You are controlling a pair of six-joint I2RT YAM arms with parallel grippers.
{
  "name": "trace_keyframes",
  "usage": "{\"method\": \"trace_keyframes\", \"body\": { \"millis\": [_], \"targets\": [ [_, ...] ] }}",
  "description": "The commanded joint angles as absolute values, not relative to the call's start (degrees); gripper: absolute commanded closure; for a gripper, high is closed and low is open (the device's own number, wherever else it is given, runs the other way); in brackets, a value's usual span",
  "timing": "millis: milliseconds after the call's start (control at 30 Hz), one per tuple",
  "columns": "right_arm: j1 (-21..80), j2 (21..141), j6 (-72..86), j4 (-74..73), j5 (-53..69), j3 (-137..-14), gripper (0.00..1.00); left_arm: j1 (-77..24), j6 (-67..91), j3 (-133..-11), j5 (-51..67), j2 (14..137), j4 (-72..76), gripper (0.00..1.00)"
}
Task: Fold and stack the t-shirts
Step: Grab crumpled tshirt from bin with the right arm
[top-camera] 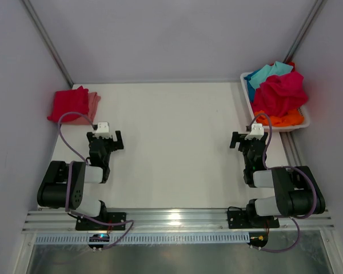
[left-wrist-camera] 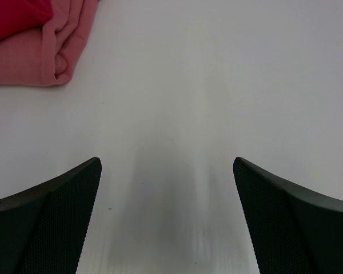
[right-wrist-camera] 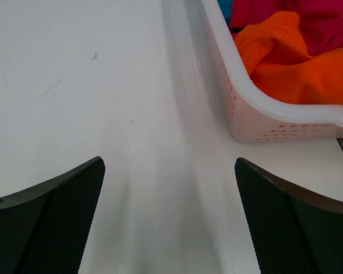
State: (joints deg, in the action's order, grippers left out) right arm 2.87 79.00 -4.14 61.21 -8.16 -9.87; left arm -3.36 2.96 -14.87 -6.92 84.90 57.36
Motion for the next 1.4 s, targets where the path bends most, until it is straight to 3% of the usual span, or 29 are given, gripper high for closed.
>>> {"method": "trace_keyframes", "body": {
  "millis": [0,1367],
  "targets": [
    [2.6,78.2,-3.1,64.8,-7.9,-11.3,0.01,-3.6,3.5,-16.3,-8.0,85.2,60.2,0.01],
    [2.6,78.2,-3.1,64.8,-7.9,-11.3,0.01,-3.5,3.6,-16.3,-8.2,85.3,60.6,0.01]
  ]
}}
